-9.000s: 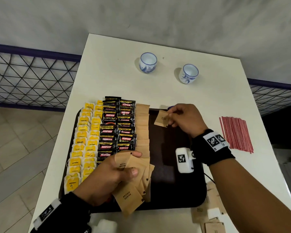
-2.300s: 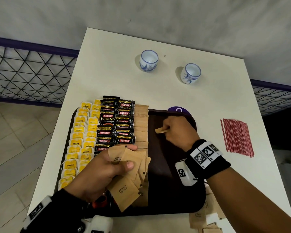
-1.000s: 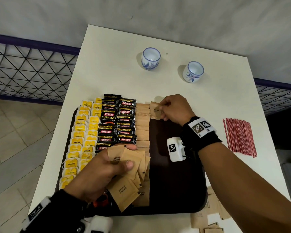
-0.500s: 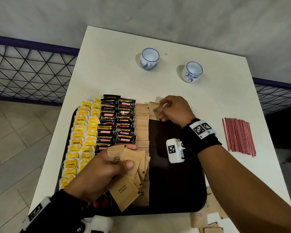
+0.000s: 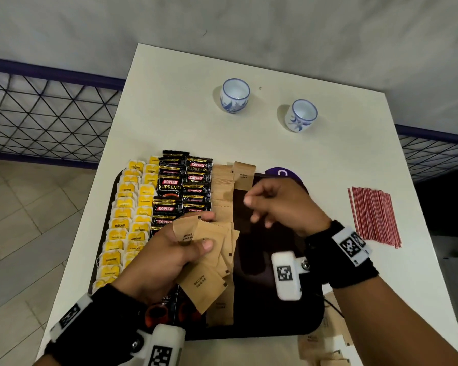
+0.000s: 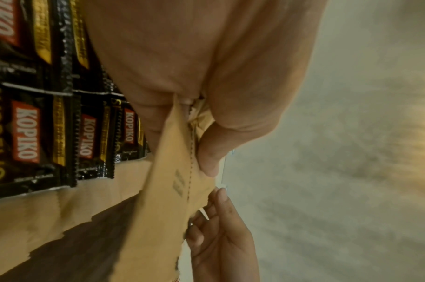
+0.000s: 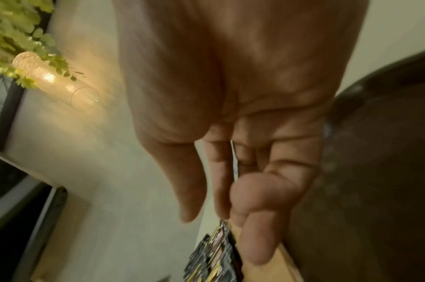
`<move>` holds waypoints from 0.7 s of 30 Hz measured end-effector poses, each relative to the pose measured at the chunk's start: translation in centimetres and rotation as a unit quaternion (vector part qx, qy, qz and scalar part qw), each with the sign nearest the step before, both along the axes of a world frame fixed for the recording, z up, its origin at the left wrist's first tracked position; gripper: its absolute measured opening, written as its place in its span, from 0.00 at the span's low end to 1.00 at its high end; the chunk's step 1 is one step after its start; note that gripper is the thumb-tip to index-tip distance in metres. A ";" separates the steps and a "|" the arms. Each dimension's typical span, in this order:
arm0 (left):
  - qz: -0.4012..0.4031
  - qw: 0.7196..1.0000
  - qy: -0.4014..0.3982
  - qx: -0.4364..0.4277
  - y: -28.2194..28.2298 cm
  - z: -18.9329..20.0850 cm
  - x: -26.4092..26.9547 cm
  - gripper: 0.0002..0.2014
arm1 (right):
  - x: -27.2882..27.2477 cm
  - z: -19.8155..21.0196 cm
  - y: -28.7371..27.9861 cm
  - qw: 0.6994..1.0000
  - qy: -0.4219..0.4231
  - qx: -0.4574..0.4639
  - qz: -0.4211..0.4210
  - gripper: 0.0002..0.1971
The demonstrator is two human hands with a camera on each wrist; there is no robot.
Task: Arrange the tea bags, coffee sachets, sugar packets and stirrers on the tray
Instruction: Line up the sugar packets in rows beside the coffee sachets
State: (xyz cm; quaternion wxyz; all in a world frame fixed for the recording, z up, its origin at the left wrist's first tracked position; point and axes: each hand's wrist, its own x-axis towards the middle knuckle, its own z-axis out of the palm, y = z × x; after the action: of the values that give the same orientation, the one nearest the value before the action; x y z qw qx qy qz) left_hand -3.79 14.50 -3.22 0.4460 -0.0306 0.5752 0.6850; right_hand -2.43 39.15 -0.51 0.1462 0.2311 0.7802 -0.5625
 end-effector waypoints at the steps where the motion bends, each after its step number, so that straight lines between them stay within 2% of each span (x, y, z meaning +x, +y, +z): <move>1: 0.000 1.000 0.002 -0.001 0.2 0.0 -0.1 0.23 | 0.7 0.3 -0.5 0.999 -0.014 -0.031 0.021 0.05; 6: -0.008 0.999 0.045 -0.016 1.0 0.3 -0.3 0.19 | 2.5 0.3 -2.6 0.991 0.009 -0.103 0.087 0.17; 8: 0.000 0.999 0.052 -0.010 1.3 0.5 -0.3 0.19 | 2.6 -0.2 -3.3 0.990 0.027 -0.104 0.090 0.18; 14: -0.022 0.999 0.045 -0.009 1.2 0.6 -0.2 0.22 | 2.0 -0.6 -3.7 0.995 0.045 -0.071 0.050 0.10; 21: 0.007 0.999 0.036 -0.040 0.7 0.2 -0.4 0.21 | 1.2 -0.7 -2.6 0.996 0.054 -0.069 -0.023 0.02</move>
State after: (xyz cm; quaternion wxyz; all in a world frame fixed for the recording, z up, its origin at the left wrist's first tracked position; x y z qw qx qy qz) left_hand -4.16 15.16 -3.04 0.4190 -0.0277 0.6176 0.6650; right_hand -1.19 36.53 -1.19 0.1060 0.2074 0.7410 -0.6299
